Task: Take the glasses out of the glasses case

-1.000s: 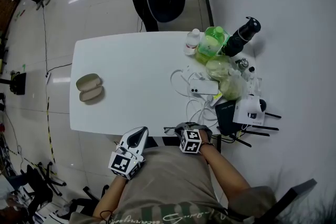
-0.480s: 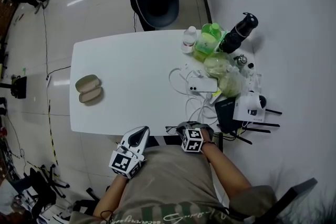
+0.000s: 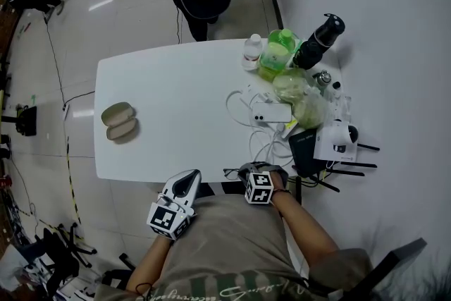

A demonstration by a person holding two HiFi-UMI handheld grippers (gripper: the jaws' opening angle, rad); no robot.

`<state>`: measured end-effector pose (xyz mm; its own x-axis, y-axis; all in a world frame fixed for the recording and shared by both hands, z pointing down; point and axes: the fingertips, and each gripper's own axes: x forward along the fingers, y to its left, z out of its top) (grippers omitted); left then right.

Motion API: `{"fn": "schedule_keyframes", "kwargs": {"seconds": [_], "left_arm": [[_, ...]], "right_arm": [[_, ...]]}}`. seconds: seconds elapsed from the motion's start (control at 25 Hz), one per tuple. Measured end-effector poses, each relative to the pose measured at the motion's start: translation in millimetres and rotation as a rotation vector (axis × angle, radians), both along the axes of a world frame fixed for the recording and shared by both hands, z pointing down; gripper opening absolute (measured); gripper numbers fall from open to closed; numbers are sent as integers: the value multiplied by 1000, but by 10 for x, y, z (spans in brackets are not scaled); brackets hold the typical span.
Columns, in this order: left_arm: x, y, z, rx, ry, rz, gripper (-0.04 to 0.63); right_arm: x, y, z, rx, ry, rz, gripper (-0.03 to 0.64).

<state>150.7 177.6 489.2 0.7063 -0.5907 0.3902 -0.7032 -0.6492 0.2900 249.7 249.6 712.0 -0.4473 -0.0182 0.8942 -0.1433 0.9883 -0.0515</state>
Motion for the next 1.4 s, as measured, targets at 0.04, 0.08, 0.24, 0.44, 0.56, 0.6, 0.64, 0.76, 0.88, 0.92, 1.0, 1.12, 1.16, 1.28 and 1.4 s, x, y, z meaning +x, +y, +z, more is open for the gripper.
{"fn": "schedule_keyframes", "kwargs": {"seconds": [0.04,0.08,0.24,0.44,0.56,0.6,0.64,0.76,0.88,0.92,1.0,1.12,1.16,1.28,1.4], "left_arm": [[-10,-3,6,2,-1,0,7],[-20,-10,13,8,-1,-1,8],[-31,-19,43,17,2,-7,8],[-24,-36,46,7,8,-15,6],[-41,-29,38,14,8,-15,8],[-40,-27,40,14,7,-15,6],[-37,-26,43,13,7,-16,8],[-17,-33,37,1,9,-21,7],[-15,-35,45,4,9,-21,6],[-19,-35,53,7,8,-21,8],[-13,-31,65,10,6,-21,8],[24,-16,71,7,8,-13,8],[35,-8,71,6,8,-9,7],[57,11,64,-3,6,-1,8],[44,4,64,3,10,-6,6]], "right_arm": [[1,0,1,1,0,-1,20],[1,-1,3,0,0,-1,20],[2,-1,22,-8,-1,-4,18],[7,-5,27,-11,0,0,20],[-6,2,15,-12,2,1,20],[-4,1,14,-11,2,1,18],[1,-2,15,-10,2,1,18],[1,-2,15,-10,1,0,18],[1,-3,15,-11,-1,-1,20],[1,-4,19,-9,-1,-2,20],[0,-2,25,-6,-1,-1,20],[5,-4,26,-7,0,-1,20],[3,-6,26,-10,1,-1,20],[0,-4,33,-25,6,-1,20],[2,-4,37,-49,10,5,20]]}}
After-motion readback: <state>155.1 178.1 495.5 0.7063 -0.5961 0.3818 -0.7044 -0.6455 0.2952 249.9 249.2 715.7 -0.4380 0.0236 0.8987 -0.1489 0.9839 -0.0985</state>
